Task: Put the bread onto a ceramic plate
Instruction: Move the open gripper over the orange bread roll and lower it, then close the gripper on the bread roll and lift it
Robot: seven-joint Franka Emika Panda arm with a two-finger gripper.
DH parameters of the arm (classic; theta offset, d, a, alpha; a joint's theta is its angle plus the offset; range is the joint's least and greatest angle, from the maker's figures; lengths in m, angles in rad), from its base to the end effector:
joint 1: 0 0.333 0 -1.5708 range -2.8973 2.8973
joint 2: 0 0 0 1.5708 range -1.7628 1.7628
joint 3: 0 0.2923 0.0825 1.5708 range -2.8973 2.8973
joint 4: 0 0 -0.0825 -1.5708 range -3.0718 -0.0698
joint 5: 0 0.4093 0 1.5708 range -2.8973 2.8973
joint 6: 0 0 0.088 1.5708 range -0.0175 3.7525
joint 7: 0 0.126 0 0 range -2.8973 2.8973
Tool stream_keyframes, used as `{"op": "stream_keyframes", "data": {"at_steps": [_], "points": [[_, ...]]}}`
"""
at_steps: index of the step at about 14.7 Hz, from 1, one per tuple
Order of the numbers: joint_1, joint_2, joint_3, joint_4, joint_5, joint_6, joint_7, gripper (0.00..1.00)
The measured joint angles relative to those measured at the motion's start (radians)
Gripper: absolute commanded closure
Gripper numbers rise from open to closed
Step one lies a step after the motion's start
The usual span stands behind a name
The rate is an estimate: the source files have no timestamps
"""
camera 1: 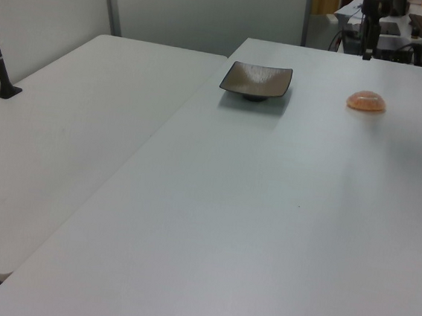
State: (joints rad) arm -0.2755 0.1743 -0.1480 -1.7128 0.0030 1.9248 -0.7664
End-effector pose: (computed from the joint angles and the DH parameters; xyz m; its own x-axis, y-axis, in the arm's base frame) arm 0.5844 -0.2587 0.4362 0.9410 0.3381 0.0128 0.3373 -0.9404 0.0438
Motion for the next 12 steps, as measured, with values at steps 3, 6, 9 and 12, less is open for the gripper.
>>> {"op": "stream_keyframes", "data": {"at_steps": [3,6,9,12], "points": [[-0.026,0.050,0.000,-0.034,-0.029,0.058,-0.005,0.00],[-0.047,0.094,0.000,-0.097,-0.037,0.154,-0.005,0.00],[-0.062,0.126,0.000,-0.152,-0.039,0.249,-0.005,0.00],[-0.076,0.150,0.000,-0.164,-0.047,0.296,-0.006,0.00]]}}
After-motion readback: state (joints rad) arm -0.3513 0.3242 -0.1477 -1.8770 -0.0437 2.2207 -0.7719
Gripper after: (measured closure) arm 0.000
